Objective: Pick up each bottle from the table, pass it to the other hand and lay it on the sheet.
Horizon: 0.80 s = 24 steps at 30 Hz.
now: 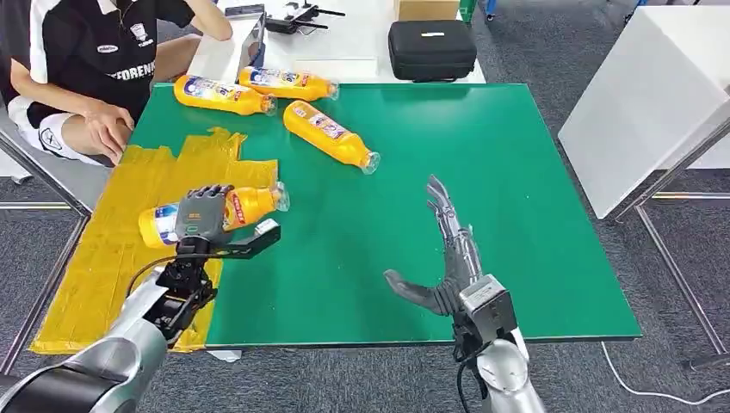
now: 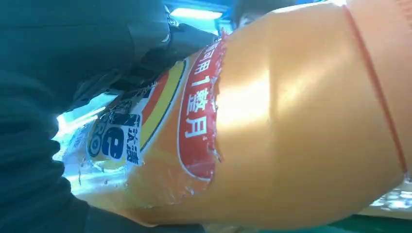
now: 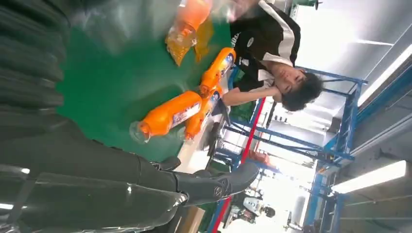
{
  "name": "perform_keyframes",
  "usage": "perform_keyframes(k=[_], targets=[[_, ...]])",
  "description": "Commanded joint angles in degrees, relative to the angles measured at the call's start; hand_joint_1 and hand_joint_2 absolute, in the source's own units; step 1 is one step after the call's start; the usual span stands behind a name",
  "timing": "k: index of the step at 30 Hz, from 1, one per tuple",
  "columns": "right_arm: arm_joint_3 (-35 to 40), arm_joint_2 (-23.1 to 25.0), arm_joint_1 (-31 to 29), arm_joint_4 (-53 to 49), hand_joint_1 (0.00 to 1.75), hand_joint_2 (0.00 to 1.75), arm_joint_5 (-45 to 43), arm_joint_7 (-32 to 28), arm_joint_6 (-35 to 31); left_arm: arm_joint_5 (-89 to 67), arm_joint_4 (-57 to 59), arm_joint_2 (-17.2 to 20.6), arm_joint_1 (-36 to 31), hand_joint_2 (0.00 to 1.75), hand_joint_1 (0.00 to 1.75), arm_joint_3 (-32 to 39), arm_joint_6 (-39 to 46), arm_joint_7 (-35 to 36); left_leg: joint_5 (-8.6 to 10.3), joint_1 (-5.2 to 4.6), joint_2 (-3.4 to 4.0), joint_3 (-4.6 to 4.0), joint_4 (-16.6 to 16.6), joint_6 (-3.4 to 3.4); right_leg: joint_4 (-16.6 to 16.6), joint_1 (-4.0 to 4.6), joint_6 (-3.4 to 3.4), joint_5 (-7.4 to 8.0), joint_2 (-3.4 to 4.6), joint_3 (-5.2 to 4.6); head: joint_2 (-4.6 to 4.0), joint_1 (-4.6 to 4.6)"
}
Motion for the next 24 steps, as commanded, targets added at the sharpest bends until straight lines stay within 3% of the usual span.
perform_keyframes(k=[1, 2, 7, 8, 12, 13, 15, 16, 17, 20, 22, 23, 24], targets=[[0.0, 0.4, -1.8, 3.4, 0.00, 1.75, 0.1, 0.5, 0.3, -0.2, 1.8, -0.1, -0.5, 1.75, 0.10, 5.4, 1.3, -3.0, -0.23, 0.04, 0.11, 0.45, 0.0, -0.15, 0.0, 0.03, -0.01, -0.20, 0.13, 0.45, 0.00, 0.00], [-0.1, 0.4, -1.8, 3.7, 0.00, 1.75, -0.6, 1.3, 0.8, -0.2, 1.4, -0.4, -0.2, 1.75, 0.00, 5.9, 2.6, -3.7, -0.25, 0.05, 0.11, 0.49, 0.1, -0.15, 0.0, 0.03, -0.01, -0.22, 0.12, 0.50, 0.00, 0.00], [-1.0, 1.0, -2.0, 4.0, 0.00, 1.75, -1.3, 2.9, -0.3, 1.1, 0.5, -2.5, 0.6, 1.75, 0.00, 10.3, 3.7, -8.2, -0.11, 0.01, 0.08, 0.25, 0.0, -0.08, 0.0, 0.00, 0.00, -0.08, 0.09, 0.24, 0.00, 0.00], [-1.2, 1.1, -2.1, 3.9, 0.00, 0.00, -1.3, 3.8, -0.8, 3.7, 0.1, -3.1, 0.9, 1.75, 0.00, 12.0, 4.4, -10.9, -0.19, 0.01, 0.06, 0.41, 0.0, -0.13, 0.0, 0.00, 0.00, -0.18, 0.08, 0.42, 0.00, 0.00], [-1.8, 1.3, -1.9, 3.7, 0.00, 0.00, -2.0, 5.0, -1.9, 8.3, -1.5, -4.4, 1.8, 1.75, 0.00, 15.4, 4.8, -16.8, -0.16, 0.03, 0.06, 0.33, 0.0, -0.12, 0.0, 0.01, -0.01, -0.14, 0.08, 0.35, 0.00, 0.00], [-2.3, 1.5, -1.7, 3.8, 0.00, 0.00, -2.5, 5.7, -2.8, 12.7, -3.0, -5.3, 2.3, 1.75, 0.00, 17.4, 4.5, -21.4, -0.14, 0.01, 0.01, 0.29, 0.0, -0.10, 0.0, 0.00, 0.00, -0.13, 0.03, 0.32, 0.00, 0.00], [-2.3, 1.5, -1.7, 3.8, 0.00, 0.00, -2.5, 5.7, -2.8, 12.7, -3.0, -5.3, 2.3, 1.75, 0.00, 17.4, 4.5, -21.4, -0.14, 0.01, 0.01, 0.30, 0.0, -0.10, 0.0, 0.00, 0.00, -0.14, 0.02, 0.32, 0.00, 0.00], [-2.2, 1.2, -1.8, 4.0, 0.00, 0.00, -4.0, 5.9, -2.1, 17.2, -4.5, -6.1, 2.9, 1.75, 0.00, 19.0, 3.6, -25.6, -0.10, 0.01, 0.04, 0.22, 0.0, -0.08, 0.0, 0.00, 0.00, -0.08, 0.05, 0.22, 0.00, 0.00], [-2.7, 1.3, -1.7, 4.1, 0.00, 1.75, -4.6, 5.6, -3.1, 22.7, -6.2, -7.0, 3.5, 1.75, 0.00, 20.8, 2.0, -30.1, -0.31, 0.03, 0.04, 0.60, 0.1, -0.18, 0.0, 0.01, -0.01, -0.31, 0.06, 0.63, 0.00, 0.00], [-3.0, 1.3, -1.6, 4.0, 0.00, 1.75, -4.4, 5.0, -4.8, 31.4, -9.5, -8.5, 4.7, 1.75, 0.00, 23.4, -2.4, -36.1, -0.12, 0.02, 0.04, 0.26, 0.0, -0.09, 0.0, 0.01, 0.00, -0.11, 0.05, 0.27, 0.00, 0.00], [-2.7, 0.9, -1.6, 3.4, 0.00, 1.75, -0.7, 3.3, -10.0, 47.6, -17.5, -11.3, 7.3, 1.75, 0.00, 27.2, -15.8, -46.1, -0.13, 0.01, -0.01, 0.26, 0.0, -0.08, 0.0, 0.00, 0.01, -0.13, 0.00, 0.28, 0.00, 0.02], [-1.7, 0.7, -1.8, 3.5, 0.00, 1.75, 1.2, 2.7, -12.5, 57.3, -24.8, -11.9, 10.5, 1.75, 0.00, 26.6, -23.3, -46.2, -0.21, 0.02, 0.02, 0.38, 0.1, -0.11, 0.0, 0.00, 0.01, -0.20, 0.03, 0.41, 0.00, -0.02], [-1.5, 0.6, -1.8, 3.5, 0.00, 1.75, 1.3, 2.8, -12.7, 57.5, -26.5, -12.0, 11.3, 1.75, 0.00, 25.9, -23.4, -45.2, -0.14, 0.01, 0.03, 0.22, 0.0, -0.08, 0.0, 0.01, 0.02, -0.12, 0.04, 0.24, 0.00, 0.00]])
